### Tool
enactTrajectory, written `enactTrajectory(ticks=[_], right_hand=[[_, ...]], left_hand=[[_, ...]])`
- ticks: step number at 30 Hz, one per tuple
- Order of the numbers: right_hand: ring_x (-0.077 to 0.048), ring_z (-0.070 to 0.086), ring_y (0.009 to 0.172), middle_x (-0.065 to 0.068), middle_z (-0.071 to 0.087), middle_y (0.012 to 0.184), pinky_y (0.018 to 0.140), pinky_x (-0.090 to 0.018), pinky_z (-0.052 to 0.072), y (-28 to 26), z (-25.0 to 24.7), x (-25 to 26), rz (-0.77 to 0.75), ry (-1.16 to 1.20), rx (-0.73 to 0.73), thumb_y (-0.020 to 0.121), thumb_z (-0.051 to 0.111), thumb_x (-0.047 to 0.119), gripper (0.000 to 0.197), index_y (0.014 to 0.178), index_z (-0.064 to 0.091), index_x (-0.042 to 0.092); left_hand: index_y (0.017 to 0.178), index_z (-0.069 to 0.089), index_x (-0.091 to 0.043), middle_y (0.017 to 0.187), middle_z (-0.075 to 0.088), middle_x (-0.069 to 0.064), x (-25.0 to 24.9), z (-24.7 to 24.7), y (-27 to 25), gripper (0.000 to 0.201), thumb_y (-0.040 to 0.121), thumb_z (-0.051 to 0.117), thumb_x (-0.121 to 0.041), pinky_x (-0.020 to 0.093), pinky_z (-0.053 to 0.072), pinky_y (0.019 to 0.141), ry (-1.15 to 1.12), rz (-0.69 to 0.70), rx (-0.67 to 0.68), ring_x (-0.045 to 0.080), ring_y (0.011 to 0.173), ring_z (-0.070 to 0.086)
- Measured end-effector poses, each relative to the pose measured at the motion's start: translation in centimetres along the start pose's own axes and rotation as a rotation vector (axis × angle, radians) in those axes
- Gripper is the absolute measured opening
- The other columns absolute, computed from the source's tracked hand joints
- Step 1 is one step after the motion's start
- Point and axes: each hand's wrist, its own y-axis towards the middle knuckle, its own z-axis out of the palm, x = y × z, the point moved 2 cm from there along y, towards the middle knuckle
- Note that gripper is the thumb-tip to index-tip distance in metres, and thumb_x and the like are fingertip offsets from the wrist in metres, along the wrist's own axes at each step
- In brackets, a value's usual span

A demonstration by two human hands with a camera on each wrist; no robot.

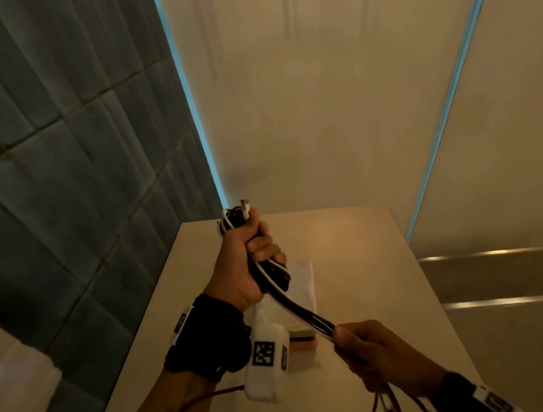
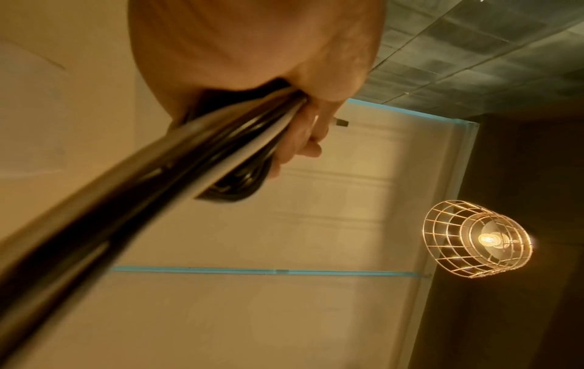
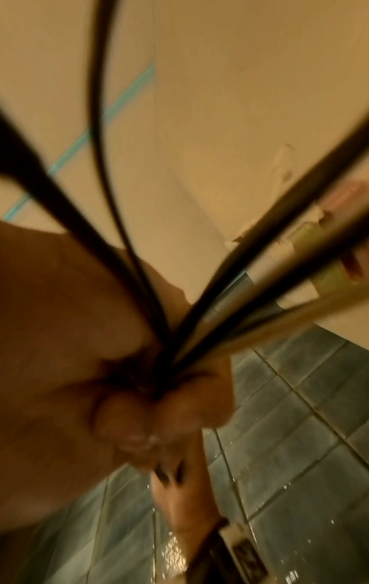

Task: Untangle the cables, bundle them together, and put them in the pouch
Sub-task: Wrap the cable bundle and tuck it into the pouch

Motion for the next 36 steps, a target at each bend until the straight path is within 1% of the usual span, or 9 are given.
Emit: enactTrajectory(ticks=[6,14,18,21,24,28,32,34,36], right_hand=[[-0.014,0.025,0.045,-0.001,0.034,0.056,0.043,-0.027,0.023,-2.7,-5.9,2.4,0.095,-0.245,0.061,0.078,0.061,0.067,0.050,0.066,0.056,0.019],[-0.002,0.040,0.044,0.009,0.049,0.049,0.047,-0.013,0.032,-0.6,-6.9,12.0,-0.304,-0.747,-0.162,0.090,0.059,0.025,0.031,0.066,0.064,0.007],[-0.010,0.050,0.054,0.003,0.061,0.060,0.055,-0.027,0.039,1.5,-6.0,14.0,-0.473,-0.939,-0.204,0.089,0.059,0.034,0.031,0.072,0.068,0.010],[-0.012,0.061,0.060,0.005,0.066,0.069,0.058,-0.035,0.049,2.7,-5.4,14.4,-0.585,-1.103,-0.181,0.094,0.058,0.033,0.026,0.081,0.069,0.014],[-0.013,0.060,0.059,0.012,0.063,0.067,0.056,-0.043,0.050,3.4,-5.2,14.2,-0.631,-1.250,-0.201,0.094,0.057,0.032,0.020,0.083,0.068,0.019],[-0.016,0.058,0.058,0.008,0.064,0.068,0.054,-0.043,0.049,3.7,-4.9,13.8,-0.663,-1.319,-0.212,0.092,0.038,0.056,0.045,0.085,0.065,0.021],[-0.018,0.057,0.059,0.007,0.063,0.069,0.054,-0.045,0.048,4.1,-5.0,13.6,-0.661,-1.333,-0.226,0.091,0.029,0.063,0.055,0.088,0.064,0.020],[-0.017,0.057,0.059,0.007,0.063,0.068,0.053,-0.045,0.048,4.2,-5.4,13.6,-0.662,-1.328,-0.252,0.091,0.029,0.063,0.056,0.088,0.063,0.019],[-0.016,0.055,0.056,0.009,0.059,0.066,0.052,-0.045,0.047,4.0,-5.6,13.4,-0.666,-1.309,-0.260,0.092,0.032,0.061,0.053,0.085,0.063,0.018]], left_hand=[[0.075,0.054,-0.010,0.038,0.028,-0.009,0.0,-2.4,-1.6,0.025,0.089,0.052,-0.030,0.018,0.027,0.035,0.157,-0.084,0.128,0.003,0.030,0.025],[0.107,0.070,-0.006,0.045,0.024,-0.006,4.3,-1.1,-3.1,0.033,0.086,0.055,-0.027,0.018,0.025,0.037,0.343,-0.288,0.255,0.004,0.033,0.024],[0.122,0.065,-0.012,0.059,0.023,0.000,5.5,-0.5,-3.2,0.043,0.085,0.065,-0.034,0.027,0.028,0.051,0.424,-0.328,0.286,0.011,0.046,0.024],[0.112,0.071,-0.015,0.075,0.038,0.010,5.5,-0.3,-3.5,0.044,0.079,0.072,-0.043,0.043,0.035,0.068,0.626,-0.306,0.352,0.028,0.066,0.038],[0.095,0.075,-0.011,0.076,0.055,0.012,5.5,-0.7,-3.3,0.033,0.070,0.081,-0.032,0.052,0.037,0.081,0.685,-0.282,0.351,0.037,0.078,0.046],[0.089,0.068,-0.008,0.069,0.064,0.003,5.8,-0.9,-3.1,0.019,0.075,0.076,-0.017,0.052,0.039,0.086,0.656,-0.233,0.309,0.031,0.072,0.051],[0.103,0.064,-0.005,0.093,0.072,0.007,6.2,-0.7,-3.0,0.020,0.083,0.064,-0.011,0.048,0.046,0.096,0.586,-0.175,0.337,0.024,0.091,0.067],[0.097,0.063,-0.005,0.093,0.070,0.012,6.6,-0.3,-3.2,0.013,0.086,0.059,-0.010,0.044,0.054,0.086,0.426,-0.227,0.382,0.024,0.083,0.068],[0.075,0.060,-0.013,0.072,0.062,0.002,7.2,-0.3,-3.2,0.013,0.086,0.054,-0.009,0.028,0.051,0.064,0.331,-0.301,0.406,0.011,0.056,0.057]])
